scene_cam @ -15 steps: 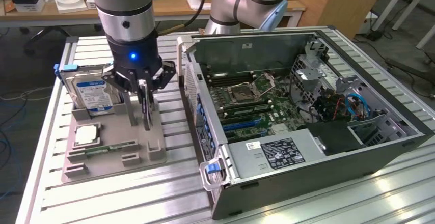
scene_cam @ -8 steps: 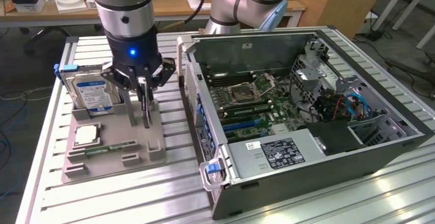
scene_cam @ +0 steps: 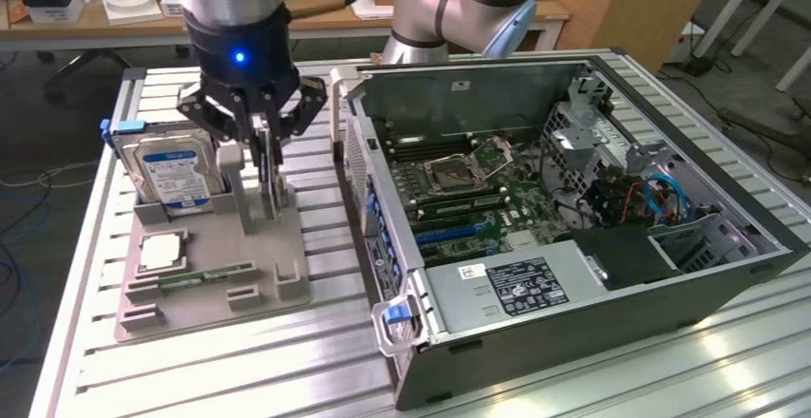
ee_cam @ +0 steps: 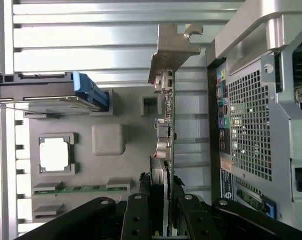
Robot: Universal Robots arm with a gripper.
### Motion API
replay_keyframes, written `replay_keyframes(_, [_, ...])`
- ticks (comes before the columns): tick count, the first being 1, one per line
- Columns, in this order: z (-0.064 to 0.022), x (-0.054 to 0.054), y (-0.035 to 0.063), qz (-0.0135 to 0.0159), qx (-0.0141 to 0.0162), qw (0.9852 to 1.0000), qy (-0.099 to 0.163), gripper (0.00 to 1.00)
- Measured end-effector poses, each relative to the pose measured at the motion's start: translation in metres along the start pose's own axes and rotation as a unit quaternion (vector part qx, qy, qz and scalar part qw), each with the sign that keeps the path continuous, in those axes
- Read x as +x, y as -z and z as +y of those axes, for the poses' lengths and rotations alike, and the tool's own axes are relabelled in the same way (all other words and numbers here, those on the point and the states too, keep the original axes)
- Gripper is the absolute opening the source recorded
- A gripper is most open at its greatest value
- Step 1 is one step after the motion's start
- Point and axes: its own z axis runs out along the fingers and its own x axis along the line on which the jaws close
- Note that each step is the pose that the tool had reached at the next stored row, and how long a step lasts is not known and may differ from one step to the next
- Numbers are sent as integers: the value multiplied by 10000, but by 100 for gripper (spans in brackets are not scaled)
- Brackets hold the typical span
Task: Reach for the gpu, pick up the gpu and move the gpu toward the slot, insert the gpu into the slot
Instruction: 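Pick up the gpu and move the gpu toward the slot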
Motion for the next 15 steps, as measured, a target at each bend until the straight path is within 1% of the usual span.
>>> replay_keyframes(2, [9,-1,89,1,0,10000,0,27])
replay_keyframes(4, [16,-3,161,14,3,10000,10,27])
replay_keyframes(7, [24,-4,219,66,13,9999,83,27])
replay_keyframes(13, [33,-6,301,173,16,9994,314,27])
replay_keyframes(15, [40,-7,366,194,16,9992,344,27])
